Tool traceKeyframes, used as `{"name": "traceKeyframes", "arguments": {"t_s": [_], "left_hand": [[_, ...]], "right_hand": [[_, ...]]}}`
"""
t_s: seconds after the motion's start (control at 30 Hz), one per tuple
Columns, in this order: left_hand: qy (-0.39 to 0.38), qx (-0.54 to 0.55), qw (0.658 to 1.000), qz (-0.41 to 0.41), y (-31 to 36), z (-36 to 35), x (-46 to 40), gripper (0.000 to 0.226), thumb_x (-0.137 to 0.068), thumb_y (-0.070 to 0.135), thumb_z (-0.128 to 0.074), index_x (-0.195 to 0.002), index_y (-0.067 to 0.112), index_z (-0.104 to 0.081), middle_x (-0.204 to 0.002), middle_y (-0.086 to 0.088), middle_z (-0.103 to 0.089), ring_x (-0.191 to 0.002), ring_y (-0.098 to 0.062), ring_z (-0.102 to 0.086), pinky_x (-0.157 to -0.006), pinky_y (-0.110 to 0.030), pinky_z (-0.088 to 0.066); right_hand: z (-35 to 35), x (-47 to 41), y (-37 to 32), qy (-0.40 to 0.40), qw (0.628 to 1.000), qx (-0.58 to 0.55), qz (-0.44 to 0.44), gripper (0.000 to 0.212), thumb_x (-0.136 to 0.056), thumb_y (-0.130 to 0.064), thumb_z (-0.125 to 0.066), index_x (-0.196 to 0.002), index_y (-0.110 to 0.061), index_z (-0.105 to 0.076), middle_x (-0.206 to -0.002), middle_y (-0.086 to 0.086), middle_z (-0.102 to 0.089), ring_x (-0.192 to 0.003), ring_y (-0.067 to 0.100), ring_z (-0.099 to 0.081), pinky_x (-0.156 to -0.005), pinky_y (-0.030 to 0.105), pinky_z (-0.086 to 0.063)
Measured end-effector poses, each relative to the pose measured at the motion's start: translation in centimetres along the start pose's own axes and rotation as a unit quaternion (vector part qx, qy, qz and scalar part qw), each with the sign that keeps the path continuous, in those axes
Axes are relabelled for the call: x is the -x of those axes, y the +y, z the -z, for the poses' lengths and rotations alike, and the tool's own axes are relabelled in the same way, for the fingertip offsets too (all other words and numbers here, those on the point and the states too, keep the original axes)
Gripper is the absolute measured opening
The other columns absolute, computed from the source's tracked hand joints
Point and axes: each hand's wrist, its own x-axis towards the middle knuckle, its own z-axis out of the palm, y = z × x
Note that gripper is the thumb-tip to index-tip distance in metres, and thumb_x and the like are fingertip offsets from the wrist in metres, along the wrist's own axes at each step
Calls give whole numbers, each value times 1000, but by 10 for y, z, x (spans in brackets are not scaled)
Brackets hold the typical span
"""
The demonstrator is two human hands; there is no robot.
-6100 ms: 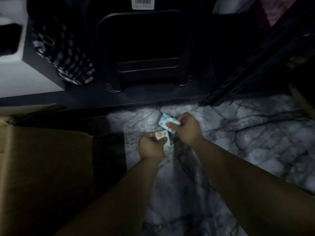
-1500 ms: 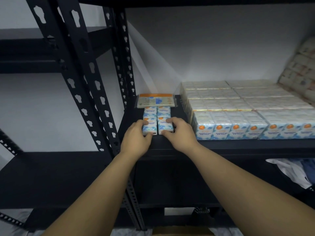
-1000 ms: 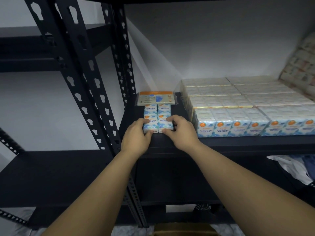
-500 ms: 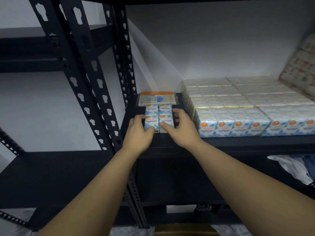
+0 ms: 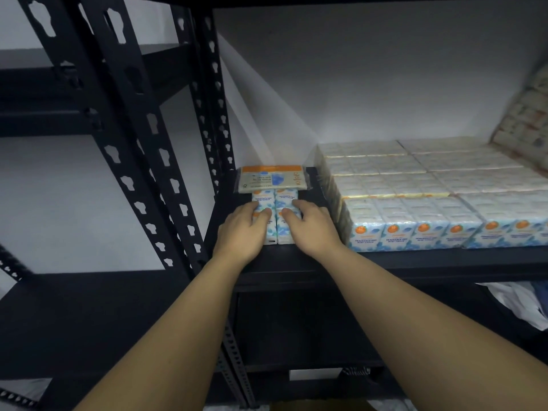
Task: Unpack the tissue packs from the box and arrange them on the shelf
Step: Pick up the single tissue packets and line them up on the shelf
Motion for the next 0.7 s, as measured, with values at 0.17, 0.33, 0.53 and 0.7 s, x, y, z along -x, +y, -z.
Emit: {"name": "traceKeyframes", "arguments": {"t_s": [0.17,0.33,0.53,0.7], "left_hand": [[-2,-19,1000,-9,-2,-1,-1,53,-104,43,-48,-153,23,-48,-154,-1,-52,-139,-25,-48,-115,-47,-37],[-2,-18,1000,-12,-5,-2,-2,52,-103,35,-50,-154,23,-47,-156,-1,-50,-138,-24,-48,-115,-47,-39],[1,-14,1000,-10,-6,-2,-2,51,-102,33,-53,-152,23,-49,-153,-1,-52,-135,-24,-52,-113,-48,-42],[-1,-13,1000,-11,-6,-2,-2,51,-102,34,-52,-151,23,-49,-152,-1,-52,-132,-24,-54,-109,-50,-46]], "right_hand": [[2,0,3,-10,1000,4,11,56,-107,-41,-49,-157,-17,-44,-159,4,-46,-147,25,-33,-118,35,-29],[4,2,5,-13,1000,15,19,54,-106,-36,-52,-156,-17,-44,-159,4,-47,-145,25,-35,-117,33,-30],[4,2,5,-1,1000,11,18,50,-105,-36,-55,-152,-20,-51,-154,4,-52,-141,25,-39,-113,33,-34],[1,1,4,16,1000,16,20,46,-104,-37,-58,-147,-22,-57,-149,3,-56,-135,24,-44,-109,35,-38]]}}
